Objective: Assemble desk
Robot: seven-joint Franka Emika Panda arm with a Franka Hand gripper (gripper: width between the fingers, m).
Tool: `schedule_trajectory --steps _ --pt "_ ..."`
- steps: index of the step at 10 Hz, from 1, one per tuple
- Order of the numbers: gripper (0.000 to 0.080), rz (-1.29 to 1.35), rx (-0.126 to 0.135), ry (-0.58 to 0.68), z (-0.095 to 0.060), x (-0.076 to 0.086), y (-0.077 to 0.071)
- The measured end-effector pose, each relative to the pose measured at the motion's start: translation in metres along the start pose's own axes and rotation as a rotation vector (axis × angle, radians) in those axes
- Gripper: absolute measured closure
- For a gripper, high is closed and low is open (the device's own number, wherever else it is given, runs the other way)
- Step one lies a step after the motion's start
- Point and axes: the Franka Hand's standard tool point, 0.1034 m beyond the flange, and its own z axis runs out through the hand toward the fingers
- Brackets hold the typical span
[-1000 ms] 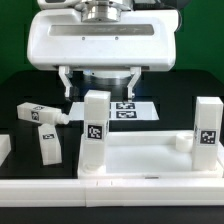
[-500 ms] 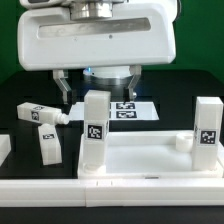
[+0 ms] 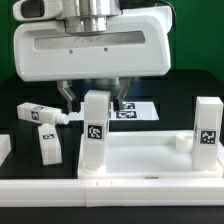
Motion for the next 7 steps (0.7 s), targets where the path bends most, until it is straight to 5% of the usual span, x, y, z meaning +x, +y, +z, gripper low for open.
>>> schedule_trajectory --steps 1,4,7 --pt "0.048 0.053 0.0 0.0 0.0001 -0.0001 -0.0002" --pt "0.0512 0.306 0.003 0.003 0.0013 0.0001 0.0024" --pt "0.0512 0.801 0.039 -0.015 0.0023 -0.0008 0.004"
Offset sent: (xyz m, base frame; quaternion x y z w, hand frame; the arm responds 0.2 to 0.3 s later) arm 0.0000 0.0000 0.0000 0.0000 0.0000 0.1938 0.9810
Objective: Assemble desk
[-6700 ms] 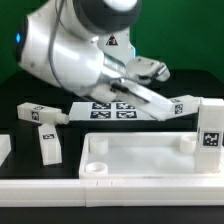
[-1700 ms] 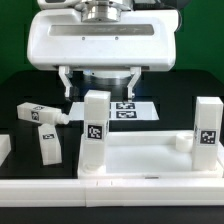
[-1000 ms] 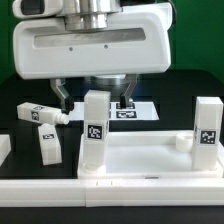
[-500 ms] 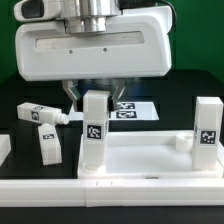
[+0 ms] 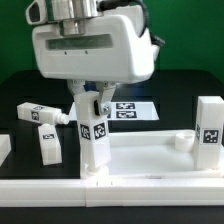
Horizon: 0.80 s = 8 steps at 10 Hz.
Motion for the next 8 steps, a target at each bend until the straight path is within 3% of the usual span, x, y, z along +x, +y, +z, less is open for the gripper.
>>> schedule_trajectory --steps 2,4,5,6,7,8 --pt "0.0512 0.331 0.004 -0.026 0.0015 -0.0084 -0.0033" --pt "0.0506 0.312 0.004 -0.026 0.0016 -0.0082 -0.0031" --pt "0.031 0.185 0.002 -0.02 0.0013 -0.0078 -0.0031" --pt "0.031 0.027 0.004 -0.018 0.0009 -0.008 -0.004" --pt "0.0182 -0.23 0.006 -0.016 -0.0001 -0.007 -0.0039" --pt "0.0182 -0.349 0.007 -0.017 0.0 -0.0078 -0.0041"
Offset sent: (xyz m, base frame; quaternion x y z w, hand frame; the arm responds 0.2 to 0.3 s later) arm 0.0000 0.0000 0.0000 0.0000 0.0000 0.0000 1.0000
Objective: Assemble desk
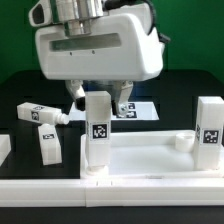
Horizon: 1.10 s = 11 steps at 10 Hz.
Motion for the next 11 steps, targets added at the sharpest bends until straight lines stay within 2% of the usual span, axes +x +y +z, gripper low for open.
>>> schedule_trajectory --steps 2,3,4,5,7,8,9,10,11 --pt "0.0157 -0.145 -0.001 0.0 0.0004 0.0003 0.0009" --pt "0.0151 -0.312 -0.002 0.001 -0.0003 0.0023 0.0035" --pt "0.015 -0.567 -0.018 0.007 -0.0028 0.0078 0.0081" --pt "0.015 -0.653 -0.031 0.009 -0.0036 0.0081 0.0058" --pt "0.017 -0.612 -0.029 0.008 -0.0026 0.0077 0.0066" --pt "0.0345 -0.606 -0.029 0.008 -0.0025 0.0076 0.0066" --pt "0.048 -0.53 -0.027 0.009 -0.0024 0.0074 0.0062" --pt "0.048 -0.407 -0.027 0.013 -0.0019 0.0078 0.0059" --pt "0.0515 -0.296 -0.029 0.019 -0.0016 0.0085 0.0061"
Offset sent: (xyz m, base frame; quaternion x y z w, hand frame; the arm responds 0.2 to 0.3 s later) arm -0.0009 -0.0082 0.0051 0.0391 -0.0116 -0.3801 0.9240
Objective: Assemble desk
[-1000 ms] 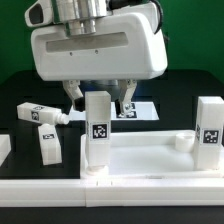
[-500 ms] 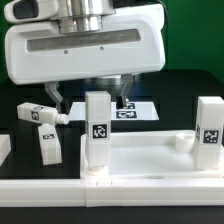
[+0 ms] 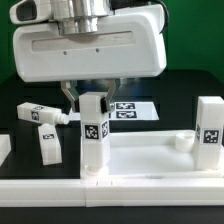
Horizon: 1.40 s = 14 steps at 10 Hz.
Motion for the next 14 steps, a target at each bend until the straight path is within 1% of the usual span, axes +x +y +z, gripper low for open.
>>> schedule_trajectory --steps 1,3,4,5,6,7,8,9,10,11,12,13,14 --pt "0.0515 0.087 0.0 0.002 0.0001 0.0008 0.0005" --pt "0.0515 0.547 -0.004 0.005 0.0006 -0.0001 -0.0005" --pt "0.0515 0.794 0.002 -0.002 0.0009 -0.0018 -0.0018" --pt "0.0515 0.913 0.018 -0.014 0.0007 -0.0009 0.0005" --pt "0.0515 0.955 0.036 -0.024 0.0011 -0.0009 0.0029" --pt "0.0515 0.946 0.034 -0.023 0.0012 -0.0013 0.002" --pt "0.0503 0.841 0.026 -0.019 0.0008 -0.0015 0.0024" --pt "0.0503 0.635 0.007 -0.01 0.0006 -0.0016 0.0016" --pt "0.0281 0.437 -0.001 -0.006 0.0004 -0.0013 0.0015" --pt "0.0281 0.27 0.001 -0.015 -0.0011 -0.0021 -0.0014" --pt "0.019 0.177 0.004 -0.024 -0.0019 -0.0032 -0.0036" --pt "0.0162 0.124 0.003 -0.021 -0.0009 -0.0027 -0.0017" --pt "0.0162 0.059 0.003 -0.021 -0.0007 -0.0028 -0.0013"
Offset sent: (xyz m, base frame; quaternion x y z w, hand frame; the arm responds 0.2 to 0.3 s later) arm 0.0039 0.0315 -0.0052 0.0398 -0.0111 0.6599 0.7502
